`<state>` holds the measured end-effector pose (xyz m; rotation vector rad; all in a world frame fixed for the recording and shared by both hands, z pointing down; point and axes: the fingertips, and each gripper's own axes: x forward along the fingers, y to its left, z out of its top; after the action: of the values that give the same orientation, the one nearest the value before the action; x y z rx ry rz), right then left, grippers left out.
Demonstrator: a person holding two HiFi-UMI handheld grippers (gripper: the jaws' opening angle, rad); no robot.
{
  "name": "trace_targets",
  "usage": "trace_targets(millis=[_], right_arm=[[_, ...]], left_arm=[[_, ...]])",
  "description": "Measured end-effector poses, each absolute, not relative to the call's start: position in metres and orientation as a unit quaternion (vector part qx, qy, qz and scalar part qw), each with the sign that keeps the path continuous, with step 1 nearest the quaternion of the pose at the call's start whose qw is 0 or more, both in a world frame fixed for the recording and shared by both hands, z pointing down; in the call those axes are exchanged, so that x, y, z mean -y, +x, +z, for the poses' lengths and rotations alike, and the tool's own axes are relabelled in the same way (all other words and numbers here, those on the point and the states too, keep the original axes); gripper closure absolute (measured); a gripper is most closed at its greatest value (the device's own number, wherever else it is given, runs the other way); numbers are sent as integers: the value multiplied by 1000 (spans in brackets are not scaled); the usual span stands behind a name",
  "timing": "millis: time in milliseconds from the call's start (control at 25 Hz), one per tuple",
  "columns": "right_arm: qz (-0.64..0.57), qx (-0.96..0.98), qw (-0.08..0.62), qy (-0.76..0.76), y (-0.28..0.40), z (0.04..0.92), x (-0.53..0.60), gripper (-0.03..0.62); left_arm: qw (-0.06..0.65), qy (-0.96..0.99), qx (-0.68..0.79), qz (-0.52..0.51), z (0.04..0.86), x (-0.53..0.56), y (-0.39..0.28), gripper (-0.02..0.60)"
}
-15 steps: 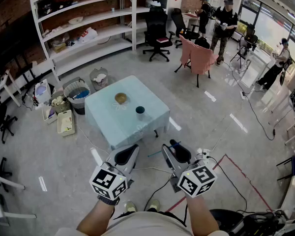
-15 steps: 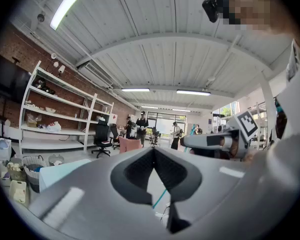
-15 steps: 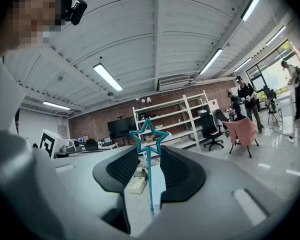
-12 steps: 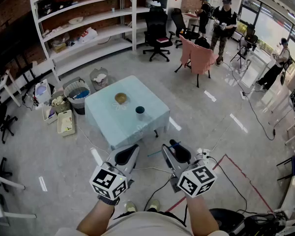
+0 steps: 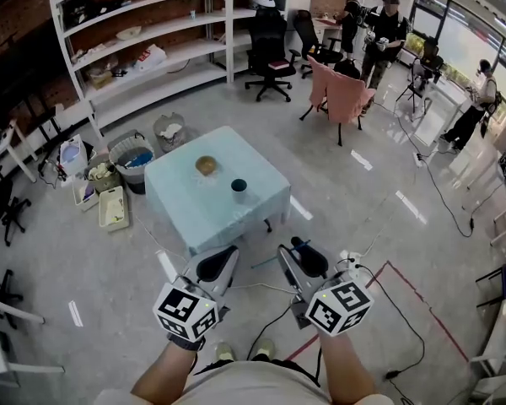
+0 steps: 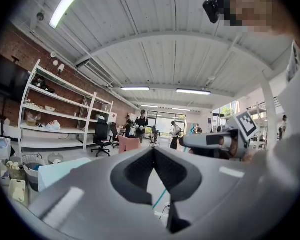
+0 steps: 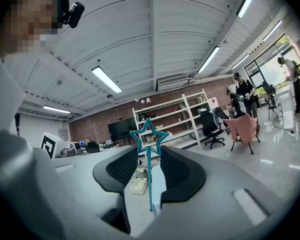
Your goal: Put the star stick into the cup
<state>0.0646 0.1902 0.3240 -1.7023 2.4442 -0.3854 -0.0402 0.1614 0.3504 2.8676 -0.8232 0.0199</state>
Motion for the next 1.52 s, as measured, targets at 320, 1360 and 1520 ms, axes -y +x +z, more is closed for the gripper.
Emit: trace_targets(millis=[320, 1360, 1520], right_arm=[[-128, -812, 76, -565, 80, 325, -188, 442], [-152, -814, 70, -556, 135, 356, -124, 442], [-155, -811, 62, -560, 129, 364, -88, 442]], left_arm=[[77, 956, 282, 11, 351, -159, -30, 575], [89, 943, 321, 25, 378, -95, 4, 575], [89, 944, 318, 22, 384, -57, 0, 575]])
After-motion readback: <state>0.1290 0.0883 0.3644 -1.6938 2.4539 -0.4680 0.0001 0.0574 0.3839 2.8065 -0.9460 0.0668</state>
